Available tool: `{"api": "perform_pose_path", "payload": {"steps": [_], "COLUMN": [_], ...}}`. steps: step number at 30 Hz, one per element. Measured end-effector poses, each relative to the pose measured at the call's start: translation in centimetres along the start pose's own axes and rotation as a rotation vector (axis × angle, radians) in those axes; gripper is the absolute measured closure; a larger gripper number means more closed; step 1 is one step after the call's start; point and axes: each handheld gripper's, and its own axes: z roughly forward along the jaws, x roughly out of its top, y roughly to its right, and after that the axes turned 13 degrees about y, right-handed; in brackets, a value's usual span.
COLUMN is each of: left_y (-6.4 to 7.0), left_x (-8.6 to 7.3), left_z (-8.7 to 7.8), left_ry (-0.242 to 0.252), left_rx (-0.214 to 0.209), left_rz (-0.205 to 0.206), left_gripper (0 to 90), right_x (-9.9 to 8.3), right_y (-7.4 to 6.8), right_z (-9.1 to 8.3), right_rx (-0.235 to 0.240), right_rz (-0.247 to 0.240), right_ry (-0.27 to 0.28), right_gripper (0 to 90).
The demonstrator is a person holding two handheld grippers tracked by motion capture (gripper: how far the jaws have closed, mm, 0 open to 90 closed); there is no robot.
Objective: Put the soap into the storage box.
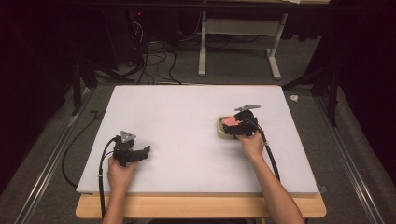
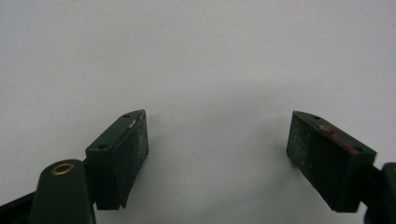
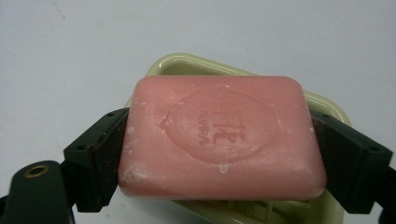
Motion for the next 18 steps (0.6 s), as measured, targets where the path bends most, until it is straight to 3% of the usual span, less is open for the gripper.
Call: {"api": "perform_pose_path", "payload": {"steps": [10, 18], "left_y": [0.01, 0.04], "left_x": [0.00, 0.00], "left_z": [0.00, -0.01], "left_ry": [0.000, 0.000], "left_rx": [0.000, 0.001], "left_rz": [0.001, 0.003], "left_gripper": [21.4, 21.4], "right_x": [-0.23, -0.08], "right_y": [0.40, 0.29], "right_z": [0.32, -0.07], "right_rx": [-0.008, -0.013], "right_rz": [0.038, 0.044], "right_ry": [0.001, 0.038], "right_gripper": [13.5, 13.4]}}
